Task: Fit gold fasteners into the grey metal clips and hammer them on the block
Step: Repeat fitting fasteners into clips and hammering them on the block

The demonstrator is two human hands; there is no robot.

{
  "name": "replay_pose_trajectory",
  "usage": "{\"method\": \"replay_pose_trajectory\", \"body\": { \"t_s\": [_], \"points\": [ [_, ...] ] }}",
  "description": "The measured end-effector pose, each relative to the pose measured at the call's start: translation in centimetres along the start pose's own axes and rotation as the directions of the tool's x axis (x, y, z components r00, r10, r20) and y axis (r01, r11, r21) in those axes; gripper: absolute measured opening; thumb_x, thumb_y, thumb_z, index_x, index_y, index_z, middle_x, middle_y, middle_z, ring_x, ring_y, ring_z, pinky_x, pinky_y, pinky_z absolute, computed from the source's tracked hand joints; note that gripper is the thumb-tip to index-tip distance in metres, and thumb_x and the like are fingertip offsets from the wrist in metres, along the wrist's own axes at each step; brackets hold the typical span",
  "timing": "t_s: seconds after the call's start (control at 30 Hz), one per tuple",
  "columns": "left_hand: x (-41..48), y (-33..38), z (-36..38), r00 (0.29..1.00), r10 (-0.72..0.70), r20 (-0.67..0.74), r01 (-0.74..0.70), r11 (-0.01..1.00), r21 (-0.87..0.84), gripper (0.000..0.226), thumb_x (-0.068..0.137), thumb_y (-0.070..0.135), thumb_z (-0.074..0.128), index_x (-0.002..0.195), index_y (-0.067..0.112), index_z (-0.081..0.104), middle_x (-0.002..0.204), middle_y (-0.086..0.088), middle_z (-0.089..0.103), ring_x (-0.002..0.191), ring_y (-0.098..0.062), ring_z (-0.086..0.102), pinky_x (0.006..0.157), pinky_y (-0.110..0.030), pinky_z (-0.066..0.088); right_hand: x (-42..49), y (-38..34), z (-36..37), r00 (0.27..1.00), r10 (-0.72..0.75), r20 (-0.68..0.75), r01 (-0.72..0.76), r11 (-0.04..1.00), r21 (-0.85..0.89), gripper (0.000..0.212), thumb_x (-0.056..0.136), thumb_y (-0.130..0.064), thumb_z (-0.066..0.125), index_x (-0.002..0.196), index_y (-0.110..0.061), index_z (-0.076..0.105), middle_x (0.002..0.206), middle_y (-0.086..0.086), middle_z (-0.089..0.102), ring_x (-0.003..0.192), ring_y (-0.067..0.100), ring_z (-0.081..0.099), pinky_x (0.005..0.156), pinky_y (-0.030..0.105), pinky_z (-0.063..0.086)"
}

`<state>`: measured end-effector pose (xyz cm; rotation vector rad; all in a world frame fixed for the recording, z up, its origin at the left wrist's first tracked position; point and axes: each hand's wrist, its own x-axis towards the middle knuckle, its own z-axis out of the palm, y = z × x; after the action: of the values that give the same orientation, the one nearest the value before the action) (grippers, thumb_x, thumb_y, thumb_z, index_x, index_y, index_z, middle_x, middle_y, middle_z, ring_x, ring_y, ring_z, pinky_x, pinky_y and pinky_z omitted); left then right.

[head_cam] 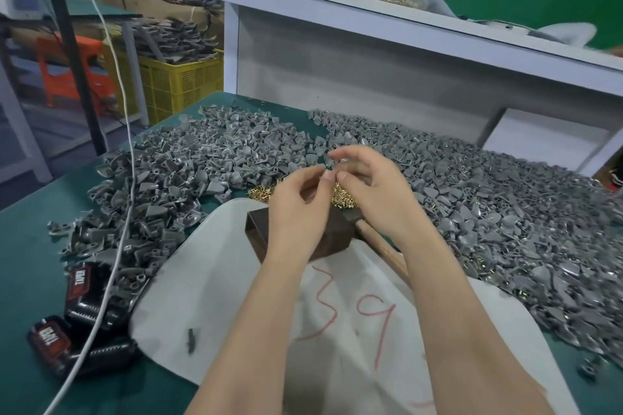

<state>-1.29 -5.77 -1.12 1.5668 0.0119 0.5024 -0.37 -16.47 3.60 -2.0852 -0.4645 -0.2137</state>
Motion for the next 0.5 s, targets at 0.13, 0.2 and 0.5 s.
{"method": "replay_pose_trajectory", "body": {
  "t_s": [0.13, 0.2, 0.5],
  "points": [
    [0.2, -0.4, -0.3, 0.995, -0.077, -0.058, 0.072, 0.993, -0.091, 0.006, 0.088, 0.017, 0.066, 0.092, 0.021, 0.065, 0.088, 0.012, 0.068, 0.085, -0.001, 0.064, 0.077, -0.008, 0.047, 0.3, 0.7, -0.5, 0.984, 0.146, -0.1, -0.106, 0.939, 0.328, 0.024, 0.094, 0.001, 0.046, 0.106, -0.015, 0.061, 0.085, -0.003, 0.07, 0.087, 0.009, 0.067, 0.084, 0.022, 0.054],
    [0.2, -0.4, -0.5, 0.988, -0.111, -0.104, 0.096, 0.985, -0.142, 0.012, 0.091, 0.01, 0.06, 0.089, 0.022, 0.064, 0.086, 0.006, 0.069, 0.085, -0.008, 0.066, 0.083, -0.019, 0.051, 1.3, 2.2, -0.4, 0.951, 0.231, -0.203, -0.211, 0.97, 0.119, 0.021, 0.093, -0.003, 0.051, 0.103, -0.018, 0.062, 0.096, -0.004, 0.068, 0.09, 0.008, 0.064, 0.087, 0.024, 0.052],
    [0.2, -0.5, -1.1, 0.99, -0.058, -0.13, 0.087, 0.969, 0.23, 0.012, 0.09, 0.021, 0.061, 0.097, 0.017, 0.07, 0.1, -0.007, 0.066, 0.08, -0.017, 0.059, 0.083, -0.033, 0.048, 6.1, 6.9, 2.6, 0.876, 0.479, -0.054, -0.369, 0.595, -0.714, 0.018, 0.088, -0.022, 0.059, 0.104, -0.022, 0.068, 0.113, 0.001, 0.064, 0.112, 0.027, 0.053, 0.102, 0.043, 0.035]
  ]
}}
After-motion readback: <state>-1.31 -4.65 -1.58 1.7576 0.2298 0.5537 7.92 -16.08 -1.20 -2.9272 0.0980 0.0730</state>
